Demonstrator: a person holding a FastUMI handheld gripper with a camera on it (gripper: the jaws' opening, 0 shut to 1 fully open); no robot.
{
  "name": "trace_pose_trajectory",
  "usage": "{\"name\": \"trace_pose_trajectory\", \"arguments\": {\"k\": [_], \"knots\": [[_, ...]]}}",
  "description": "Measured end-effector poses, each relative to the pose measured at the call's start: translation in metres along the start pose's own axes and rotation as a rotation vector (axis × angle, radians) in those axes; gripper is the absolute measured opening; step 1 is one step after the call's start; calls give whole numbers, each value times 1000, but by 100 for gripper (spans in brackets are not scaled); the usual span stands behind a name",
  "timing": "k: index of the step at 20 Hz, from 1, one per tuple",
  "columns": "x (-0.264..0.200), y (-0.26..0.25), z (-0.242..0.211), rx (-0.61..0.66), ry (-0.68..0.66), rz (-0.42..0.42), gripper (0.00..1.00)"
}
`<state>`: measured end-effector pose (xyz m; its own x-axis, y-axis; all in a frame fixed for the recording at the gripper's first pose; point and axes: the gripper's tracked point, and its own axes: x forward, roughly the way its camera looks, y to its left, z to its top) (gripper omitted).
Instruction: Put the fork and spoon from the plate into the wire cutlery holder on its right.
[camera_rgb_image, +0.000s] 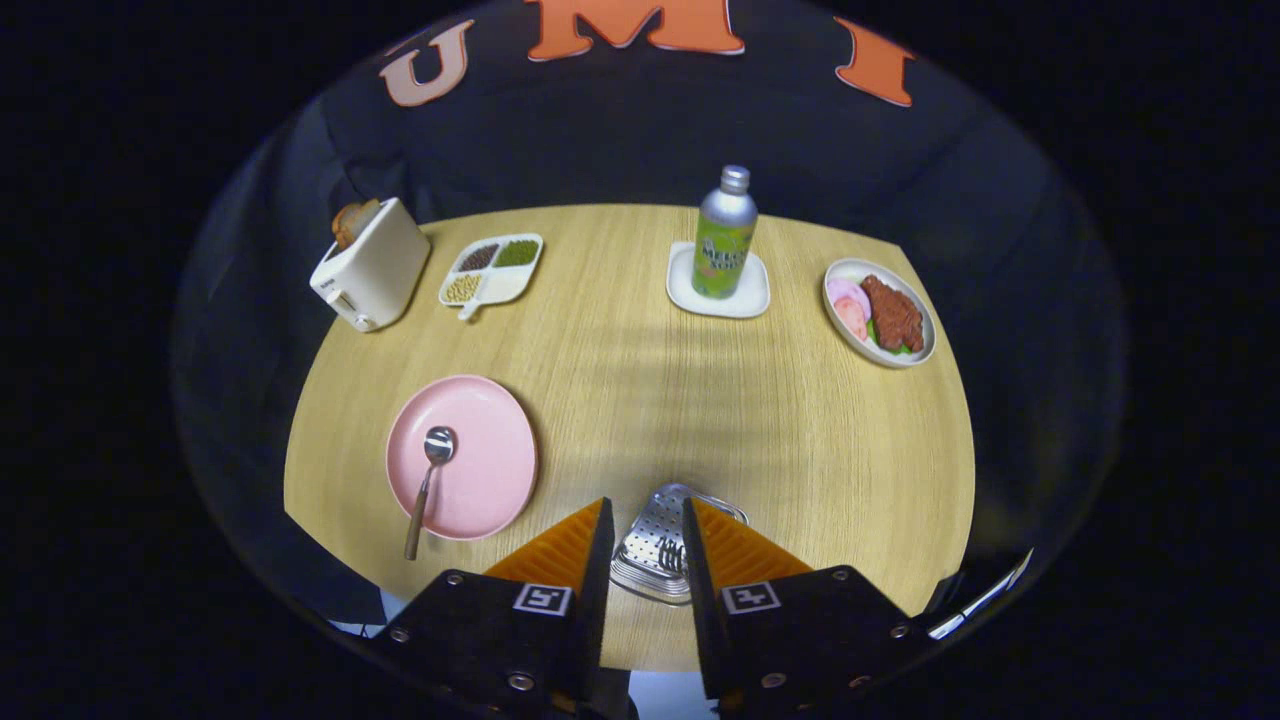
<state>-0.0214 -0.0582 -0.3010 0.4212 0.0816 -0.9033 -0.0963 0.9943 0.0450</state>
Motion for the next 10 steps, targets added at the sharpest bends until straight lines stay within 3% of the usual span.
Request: {"name": "trace_pose_trajectory", "arguments": {"k": [6,10], "knots": [[-31,34,42,-57,-321,-58,82],[-51,54,71,-7,-519,-70,90]]}}
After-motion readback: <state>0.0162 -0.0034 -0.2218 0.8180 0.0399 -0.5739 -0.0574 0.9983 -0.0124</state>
